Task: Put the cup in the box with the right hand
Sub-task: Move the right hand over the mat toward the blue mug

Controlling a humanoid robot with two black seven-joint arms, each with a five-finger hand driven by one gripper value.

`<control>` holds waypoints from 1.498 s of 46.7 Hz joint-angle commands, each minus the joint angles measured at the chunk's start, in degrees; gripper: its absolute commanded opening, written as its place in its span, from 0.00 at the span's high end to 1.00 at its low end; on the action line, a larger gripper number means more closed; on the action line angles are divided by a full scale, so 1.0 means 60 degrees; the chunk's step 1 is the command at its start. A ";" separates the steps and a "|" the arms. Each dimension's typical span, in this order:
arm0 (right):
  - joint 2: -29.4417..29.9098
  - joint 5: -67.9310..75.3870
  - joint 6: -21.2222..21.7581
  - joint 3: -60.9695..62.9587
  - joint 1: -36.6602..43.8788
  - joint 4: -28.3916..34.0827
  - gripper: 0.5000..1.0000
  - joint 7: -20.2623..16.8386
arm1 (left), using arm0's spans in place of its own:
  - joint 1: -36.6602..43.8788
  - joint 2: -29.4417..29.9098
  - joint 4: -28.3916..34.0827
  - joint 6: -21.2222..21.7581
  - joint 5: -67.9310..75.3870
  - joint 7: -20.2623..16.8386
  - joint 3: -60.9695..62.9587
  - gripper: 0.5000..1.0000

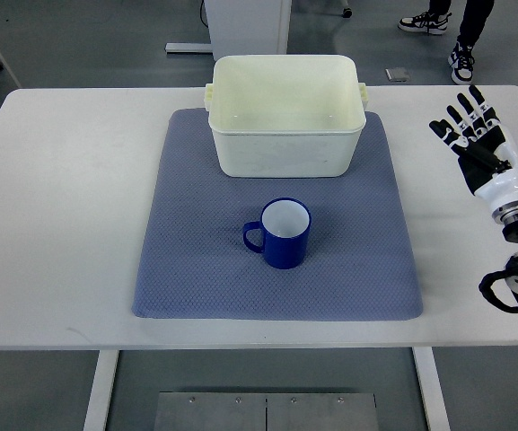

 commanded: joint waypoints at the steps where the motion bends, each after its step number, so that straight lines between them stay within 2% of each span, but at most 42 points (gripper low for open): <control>1: -0.0157 -0.0001 0.0003 -0.0042 0.0004 0.0604 0.00 -0.0073 | 0.0000 0.0000 0.0000 0.0001 0.0001 0.0000 0.0000 0.00; 13: -0.0318 -0.0104 0.0047 -0.0248 0.0048 0.2230 0.00 -0.0542 | 0.0000 0.0000 0.0000 0.0001 0.0001 0.0000 0.0000 0.00; 26: -0.0772 -0.0484 0.1013 -0.0892 0.0400 0.2817 0.00 -0.0615 | 0.0000 0.0000 0.0000 0.0001 0.0001 0.0000 0.0000 0.00; 34: -0.0860 -0.0777 0.1248 -0.1507 0.0619 0.2847 0.00 -0.0601 | 0.0000 0.0000 0.0000 0.0001 0.0001 0.0000 0.0000 0.00; 51: -0.0845 -0.1846 0.1219 -0.3601 0.1000 0.2773 0.00 -0.0439 | 0.0000 0.0000 0.0000 0.0001 0.0001 0.0000 0.0000 0.00; 65: -0.0787 -0.2081 0.1117 -0.3983 0.0971 0.2261 0.01 -0.0410 | 0.0000 0.0000 0.0000 0.0001 0.0001 0.0000 0.0000 0.00; 70: -0.0772 -0.2125 0.1087 -0.4071 0.0971 0.1997 0.01 -0.0205 | 0.0000 0.0000 0.0000 0.0001 0.0001 0.0000 0.0000 0.00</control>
